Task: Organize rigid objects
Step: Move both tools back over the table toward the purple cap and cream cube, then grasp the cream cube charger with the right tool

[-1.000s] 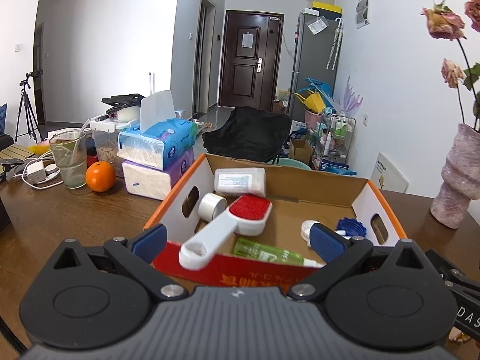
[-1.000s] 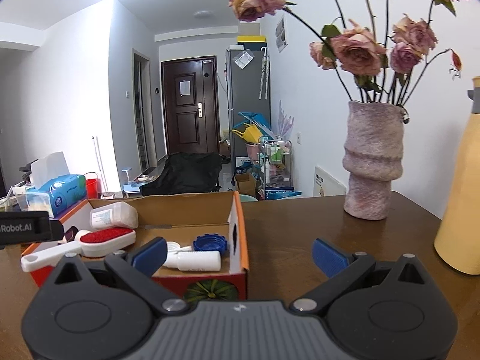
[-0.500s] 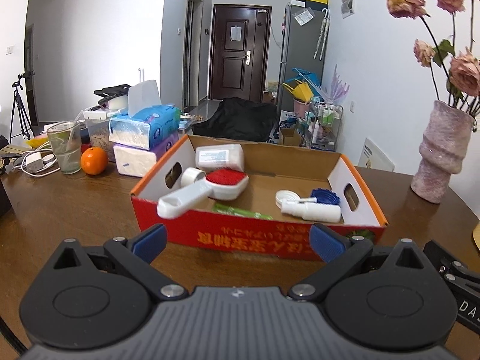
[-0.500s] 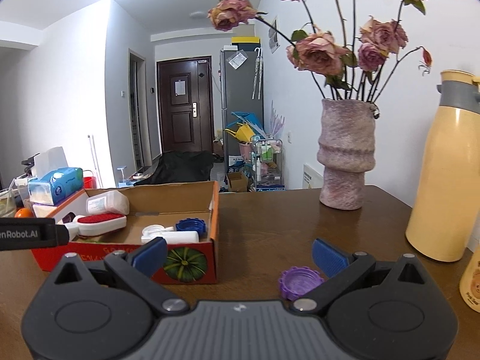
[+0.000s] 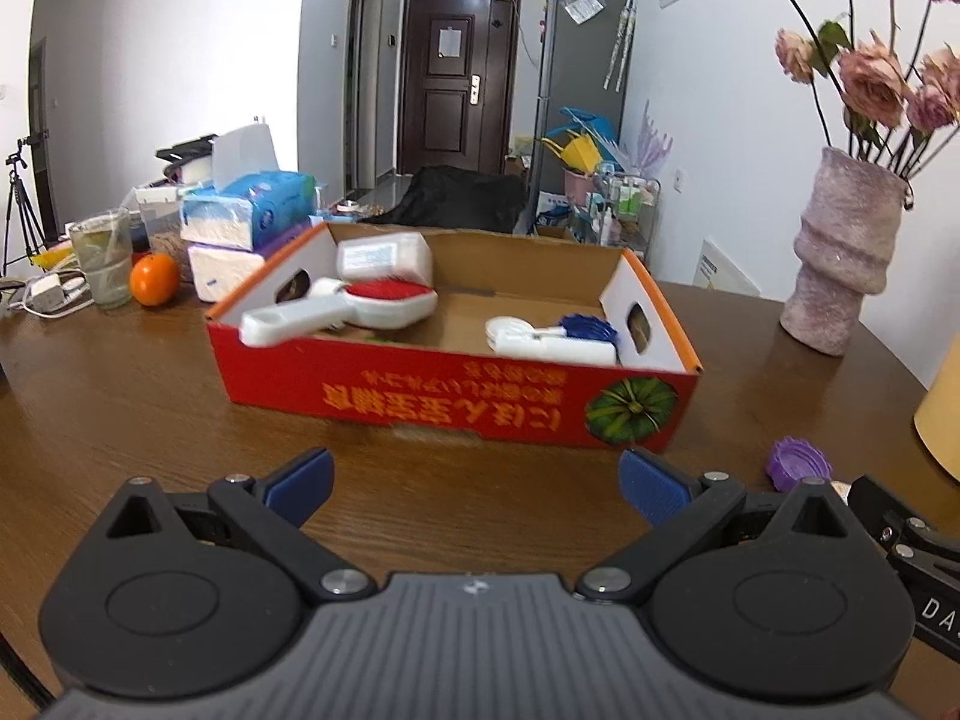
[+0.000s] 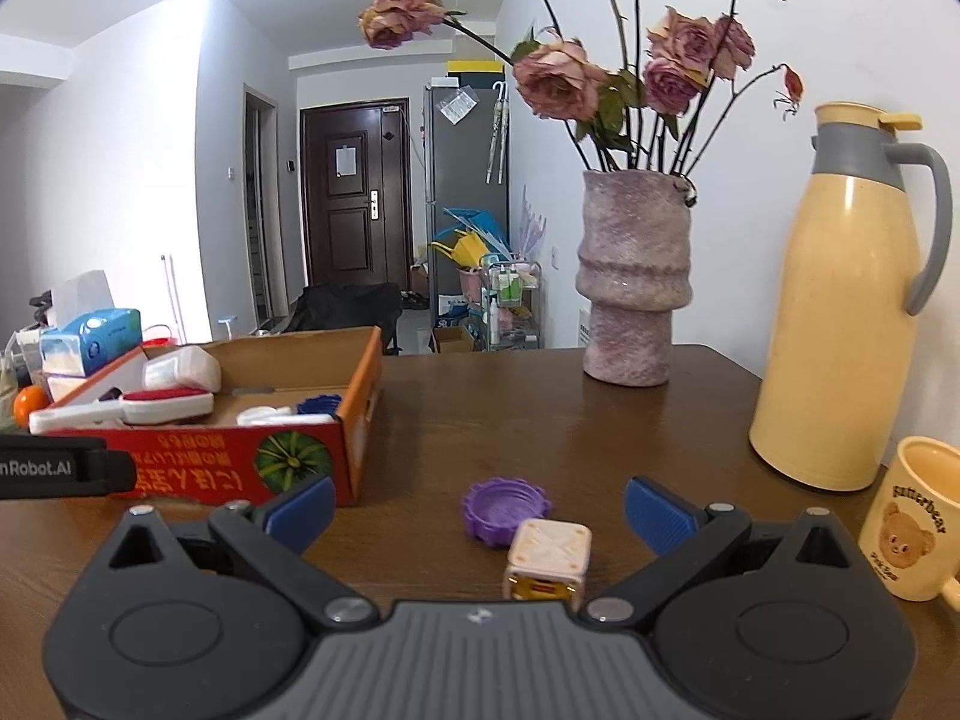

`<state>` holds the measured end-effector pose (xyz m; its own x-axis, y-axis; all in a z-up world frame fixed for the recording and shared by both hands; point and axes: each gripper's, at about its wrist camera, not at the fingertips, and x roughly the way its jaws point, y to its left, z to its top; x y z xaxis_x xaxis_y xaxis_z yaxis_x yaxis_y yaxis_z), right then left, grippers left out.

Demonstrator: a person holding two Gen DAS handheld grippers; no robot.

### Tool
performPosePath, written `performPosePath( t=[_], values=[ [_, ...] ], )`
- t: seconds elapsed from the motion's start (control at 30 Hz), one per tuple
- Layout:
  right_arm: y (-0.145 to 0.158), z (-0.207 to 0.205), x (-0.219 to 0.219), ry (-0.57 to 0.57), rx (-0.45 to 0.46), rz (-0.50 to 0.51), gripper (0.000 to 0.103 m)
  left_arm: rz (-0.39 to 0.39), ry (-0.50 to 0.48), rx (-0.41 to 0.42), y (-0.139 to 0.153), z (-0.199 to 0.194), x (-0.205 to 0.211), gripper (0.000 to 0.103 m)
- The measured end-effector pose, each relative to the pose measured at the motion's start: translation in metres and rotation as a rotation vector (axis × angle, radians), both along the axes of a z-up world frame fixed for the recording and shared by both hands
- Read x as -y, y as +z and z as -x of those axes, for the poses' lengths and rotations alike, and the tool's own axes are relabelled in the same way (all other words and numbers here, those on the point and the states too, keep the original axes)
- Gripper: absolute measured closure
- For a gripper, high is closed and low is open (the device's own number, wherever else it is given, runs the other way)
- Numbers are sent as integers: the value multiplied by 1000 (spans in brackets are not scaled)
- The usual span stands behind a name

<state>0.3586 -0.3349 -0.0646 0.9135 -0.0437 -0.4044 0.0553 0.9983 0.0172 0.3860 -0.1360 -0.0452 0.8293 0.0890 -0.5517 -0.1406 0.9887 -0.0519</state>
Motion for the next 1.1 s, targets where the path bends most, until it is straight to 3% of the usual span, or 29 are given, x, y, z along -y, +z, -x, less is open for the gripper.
performPosePath(
  t=[0.5,0.83,1.1],
  values=[
    [-23,-1,48,-21,-90,31,0,-25,-50,-63,-26,-8,46,0],
    [-39,-24,49,-23,-147,11,0,1,-63,-99,-36,-30,52,0],
    [-52,-55,45,-14,-214,-7,24,15,-66,-108,-37,-44,52,0]
  ],
)
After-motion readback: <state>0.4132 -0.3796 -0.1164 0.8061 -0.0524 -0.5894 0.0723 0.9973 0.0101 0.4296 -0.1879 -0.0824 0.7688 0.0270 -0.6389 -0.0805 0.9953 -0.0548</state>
